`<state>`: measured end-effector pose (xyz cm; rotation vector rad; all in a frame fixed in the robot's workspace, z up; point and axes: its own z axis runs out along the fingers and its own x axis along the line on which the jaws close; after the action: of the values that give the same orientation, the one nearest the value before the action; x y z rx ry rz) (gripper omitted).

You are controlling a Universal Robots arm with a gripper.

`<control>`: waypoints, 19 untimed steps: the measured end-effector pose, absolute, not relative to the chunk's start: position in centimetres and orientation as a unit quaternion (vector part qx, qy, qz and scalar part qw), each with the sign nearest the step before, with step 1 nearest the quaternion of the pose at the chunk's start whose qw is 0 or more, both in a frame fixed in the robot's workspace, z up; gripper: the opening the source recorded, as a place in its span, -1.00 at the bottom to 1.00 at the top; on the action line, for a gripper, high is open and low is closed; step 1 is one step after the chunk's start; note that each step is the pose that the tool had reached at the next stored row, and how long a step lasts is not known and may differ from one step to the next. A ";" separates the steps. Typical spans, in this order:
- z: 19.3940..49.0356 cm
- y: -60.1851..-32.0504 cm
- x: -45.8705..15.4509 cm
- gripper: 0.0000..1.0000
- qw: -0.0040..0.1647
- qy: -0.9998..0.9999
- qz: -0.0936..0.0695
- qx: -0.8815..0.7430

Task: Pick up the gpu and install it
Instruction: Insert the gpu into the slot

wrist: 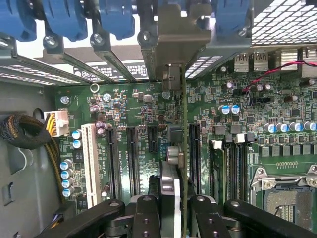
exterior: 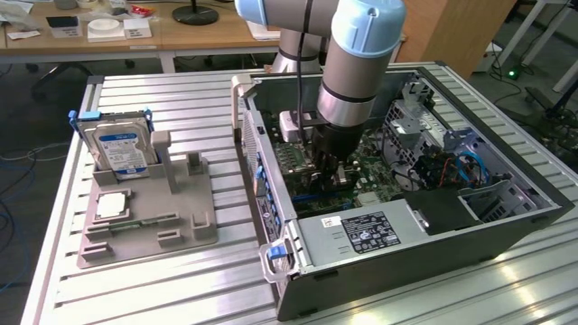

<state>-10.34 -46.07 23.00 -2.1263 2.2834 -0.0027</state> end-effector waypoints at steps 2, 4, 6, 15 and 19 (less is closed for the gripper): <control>23.0 -46.1 -10.3 -0.44 0.011 0.732 -0.001 -0.681; 23.0 -46.1 -10.3 -0.44 0.011 0.732 -0.001 -0.681; 23.0 -46.1 -10.3 -0.44 0.011 0.732 -0.001 -0.681; 23.0 -46.1 -10.3 -0.44 0.011 0.732 -0.001 -0.681; 23.0 -46.1 -10.4 -0.44 0.011 0.730 -0.001 -0.683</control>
<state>-10.35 -46.05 22.99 -2.1310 2.2784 -0.0019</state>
